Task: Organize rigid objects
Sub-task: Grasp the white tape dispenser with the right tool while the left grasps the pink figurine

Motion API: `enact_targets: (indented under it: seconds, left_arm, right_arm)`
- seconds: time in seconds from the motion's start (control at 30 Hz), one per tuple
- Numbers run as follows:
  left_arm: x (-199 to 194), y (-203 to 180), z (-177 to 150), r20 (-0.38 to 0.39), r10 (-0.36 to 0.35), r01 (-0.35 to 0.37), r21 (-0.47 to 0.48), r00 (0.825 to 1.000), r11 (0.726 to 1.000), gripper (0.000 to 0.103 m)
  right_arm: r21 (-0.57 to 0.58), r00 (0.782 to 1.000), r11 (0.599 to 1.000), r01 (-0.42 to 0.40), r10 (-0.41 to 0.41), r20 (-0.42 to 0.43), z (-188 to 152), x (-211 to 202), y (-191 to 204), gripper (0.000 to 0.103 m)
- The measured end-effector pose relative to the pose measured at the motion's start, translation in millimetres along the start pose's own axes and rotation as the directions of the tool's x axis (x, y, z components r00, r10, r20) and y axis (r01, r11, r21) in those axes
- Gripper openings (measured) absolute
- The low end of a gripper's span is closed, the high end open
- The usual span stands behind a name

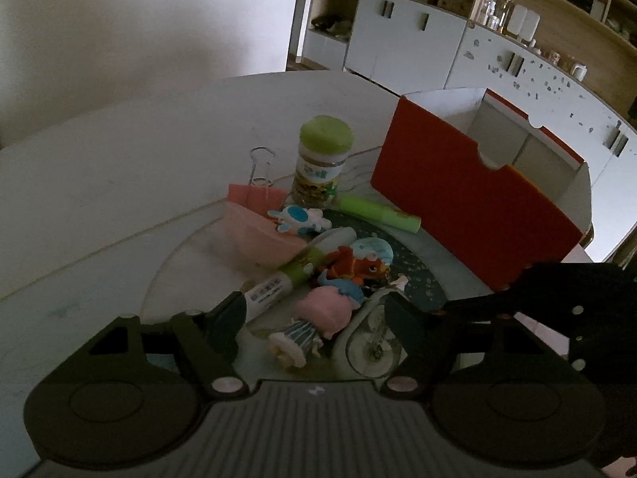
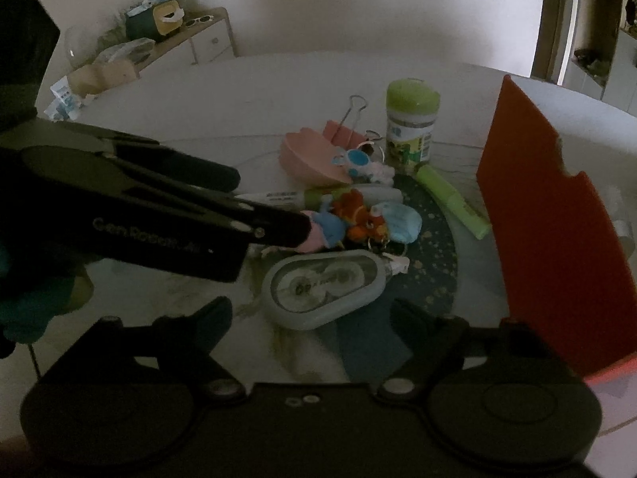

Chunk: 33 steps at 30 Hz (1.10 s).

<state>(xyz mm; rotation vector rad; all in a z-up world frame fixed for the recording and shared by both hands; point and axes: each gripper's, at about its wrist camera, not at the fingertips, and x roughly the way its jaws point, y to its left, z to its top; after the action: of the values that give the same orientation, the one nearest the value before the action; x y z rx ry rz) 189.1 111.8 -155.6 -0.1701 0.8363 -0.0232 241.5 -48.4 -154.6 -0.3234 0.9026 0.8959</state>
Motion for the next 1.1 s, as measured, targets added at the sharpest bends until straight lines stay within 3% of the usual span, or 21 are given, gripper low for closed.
enact_targets:
  seconds: [0.27, 0.37, 0.6, 0.83, 1.1]
  left_arm:
    - [19.4, -1.8, 2.6, -0.042, -0.019, 0.019, -0.005, 0.999, 1.000, 0.069]
    - [25.3, -3.0, 2.5, -0.060, -0.027, 0.027, 0.003, 0.998, 1.000, 0.059]
    - [35.1, -2.0, 0.9, -0.080, -0.024, 0.024, -0.002, 0.997, 1.000, 0.053]
    - [39.3, -1.9, 2.0, -0.079, -0.048, 0.047, -0.014, 0.996, 0.999, 0.050]
    - [35.7, -2.6, 1.8, -0.066, -0.034, 0.033, -0.014, 0.997, 0.999, 0.037]
  right_arm:
    - [-0.020, 1.000, 1.000, 0.013, -0.013, -0.001, 5.3, 16.2, -4.1, 0.086]
    - [-0.033, 1.000, 0.999, 0.009, -0.009, -0.006, 5.5, 21.8, -5.0, 0.086]
    - [-0.040, 1.000, 0.999, 0.013, -0.013, -0.007, 6.6, 30.8, -8.5, 0.086]
    - [-0.060, 1.000, 0.998, 0.020, -0.019, 0.006, 7.5, 34.8, -6.3, 0.088]
    - [-0.079, 1.000, 0.997, 0.019, -0.018, 0.019, 5.6, 33.7, -7.1, 0.086]
